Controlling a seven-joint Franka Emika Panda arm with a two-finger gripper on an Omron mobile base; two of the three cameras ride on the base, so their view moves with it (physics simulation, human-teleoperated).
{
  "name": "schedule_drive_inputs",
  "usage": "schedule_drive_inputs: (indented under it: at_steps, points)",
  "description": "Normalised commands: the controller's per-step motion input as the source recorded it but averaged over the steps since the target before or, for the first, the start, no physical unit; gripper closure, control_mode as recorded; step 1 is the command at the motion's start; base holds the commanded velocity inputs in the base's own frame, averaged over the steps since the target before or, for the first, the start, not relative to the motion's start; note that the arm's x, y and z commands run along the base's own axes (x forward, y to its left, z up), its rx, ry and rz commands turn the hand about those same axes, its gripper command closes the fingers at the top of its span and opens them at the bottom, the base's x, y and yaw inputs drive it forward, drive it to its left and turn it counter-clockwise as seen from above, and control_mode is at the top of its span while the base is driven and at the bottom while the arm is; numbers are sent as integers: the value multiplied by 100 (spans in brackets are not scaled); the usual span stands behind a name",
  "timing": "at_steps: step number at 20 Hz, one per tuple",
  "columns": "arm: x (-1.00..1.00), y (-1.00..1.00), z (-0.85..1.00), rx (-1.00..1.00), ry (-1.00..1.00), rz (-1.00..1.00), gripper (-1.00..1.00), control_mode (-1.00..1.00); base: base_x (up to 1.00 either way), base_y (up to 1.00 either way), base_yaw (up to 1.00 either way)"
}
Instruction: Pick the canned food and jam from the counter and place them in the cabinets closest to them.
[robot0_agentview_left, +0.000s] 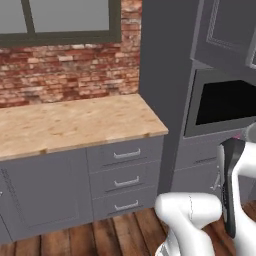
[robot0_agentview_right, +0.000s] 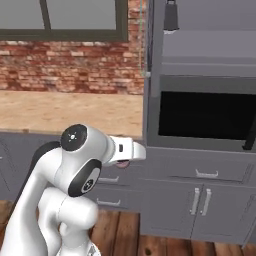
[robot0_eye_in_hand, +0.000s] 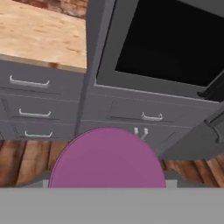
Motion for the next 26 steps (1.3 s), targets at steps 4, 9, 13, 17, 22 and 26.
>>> schedule_drive_inputs:
  at_steps: [4, 9, 13, 17, 22, 26]
  points:
    - [0, 0, 0, 0, 0, 0, 100, 100, 0, -68, -3]
    - [0, 0, 0, 0, 0, 0, 100, 100, 0, -70, -3]
    - [0, 0, 0, 0, 0, 0, 100, 100, 0, -67, -3]
    - [0, 0, 0, 0, 0, 0, 100, 100, 0, -61, -3]
    - [0, 0, 0, 0, 0, 0, 100, 100, 0, -29, -2]
    - [0, 0, 0, 0, 0, 0, 100, 100, 0, 0, 0]
